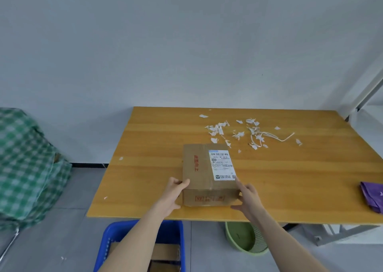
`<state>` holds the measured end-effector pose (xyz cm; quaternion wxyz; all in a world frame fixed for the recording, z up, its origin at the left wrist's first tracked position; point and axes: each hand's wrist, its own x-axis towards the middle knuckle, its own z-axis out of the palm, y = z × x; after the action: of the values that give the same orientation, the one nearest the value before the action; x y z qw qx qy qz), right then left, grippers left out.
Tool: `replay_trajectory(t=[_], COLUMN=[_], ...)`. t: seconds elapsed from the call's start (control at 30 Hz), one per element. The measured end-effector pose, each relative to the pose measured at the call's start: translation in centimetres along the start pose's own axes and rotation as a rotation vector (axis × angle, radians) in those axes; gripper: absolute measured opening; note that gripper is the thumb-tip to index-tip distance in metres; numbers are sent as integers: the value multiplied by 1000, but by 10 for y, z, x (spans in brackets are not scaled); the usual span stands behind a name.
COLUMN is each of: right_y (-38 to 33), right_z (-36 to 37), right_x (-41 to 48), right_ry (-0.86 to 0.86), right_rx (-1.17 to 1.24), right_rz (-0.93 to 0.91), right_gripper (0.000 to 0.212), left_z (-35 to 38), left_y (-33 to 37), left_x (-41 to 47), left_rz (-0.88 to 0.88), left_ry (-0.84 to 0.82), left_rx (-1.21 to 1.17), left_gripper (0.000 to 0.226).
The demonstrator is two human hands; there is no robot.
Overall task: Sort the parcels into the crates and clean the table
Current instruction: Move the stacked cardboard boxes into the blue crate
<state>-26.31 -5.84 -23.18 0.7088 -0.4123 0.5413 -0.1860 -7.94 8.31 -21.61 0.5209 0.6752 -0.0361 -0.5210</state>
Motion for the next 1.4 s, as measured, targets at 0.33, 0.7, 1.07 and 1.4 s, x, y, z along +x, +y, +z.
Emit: replay_trajectory(t=[0.33, 0.7, 1.07, 1.4], right_y=[31, 136, 225, 330], right_z=[58, 153, 198, 194], right_x=[-84, -206, -277, -244], right_ry=[-30, -69, -89, -169], right_rx=[12, 78, 17, -113], right_rz=[-100, -213, -31, 293], right_gripper=[23, 32, 27, 26], left_z=[-85, -225, -304, -315], left_y=[-18, -87, -157, -263], left_x=[-81, -172, -228, -220], left_rz=[114, 175, 78, -186], left_ry=[-22, 25, 40, 232], left_rx=[-110, -64, -36, -211], left_gripper=[35, 34, 30, 48])
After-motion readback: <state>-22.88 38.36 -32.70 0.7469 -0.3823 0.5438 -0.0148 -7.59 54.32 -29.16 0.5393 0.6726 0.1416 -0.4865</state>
